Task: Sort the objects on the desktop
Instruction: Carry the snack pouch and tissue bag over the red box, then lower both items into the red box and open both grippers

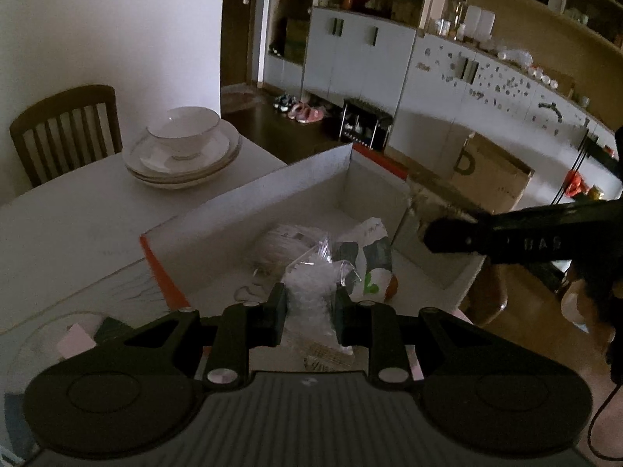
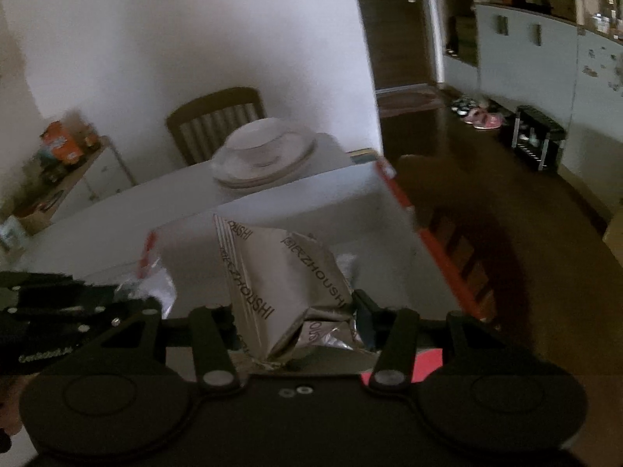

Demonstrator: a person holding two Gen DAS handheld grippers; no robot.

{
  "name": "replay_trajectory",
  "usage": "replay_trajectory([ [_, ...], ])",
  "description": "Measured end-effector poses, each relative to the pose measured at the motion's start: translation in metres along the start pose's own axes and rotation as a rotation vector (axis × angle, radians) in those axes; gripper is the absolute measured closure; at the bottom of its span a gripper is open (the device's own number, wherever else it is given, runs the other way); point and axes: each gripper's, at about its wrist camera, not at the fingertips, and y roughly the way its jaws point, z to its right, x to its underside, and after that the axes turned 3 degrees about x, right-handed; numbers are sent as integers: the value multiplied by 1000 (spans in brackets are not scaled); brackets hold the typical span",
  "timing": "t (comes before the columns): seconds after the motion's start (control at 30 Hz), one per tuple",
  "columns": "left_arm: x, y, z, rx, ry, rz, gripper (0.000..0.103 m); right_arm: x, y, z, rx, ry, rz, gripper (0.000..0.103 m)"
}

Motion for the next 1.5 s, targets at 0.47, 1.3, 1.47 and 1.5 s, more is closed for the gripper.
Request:
replay_trajectory([
  [0.47,-5,49,5,-48,24,-99,80,3,38,28,59,31,-68,51],
  [1.3,4,90,2,-62,71,-299,80,5,59,12,116,-115,-106,44],
  [1.47,5,89,3,-48,93,-313,79,3,50,14,92,-100,-99,38],
  [1.5,6,88,3,-47,98,-313,78,3,49,15,88,-98,-99,37],
])
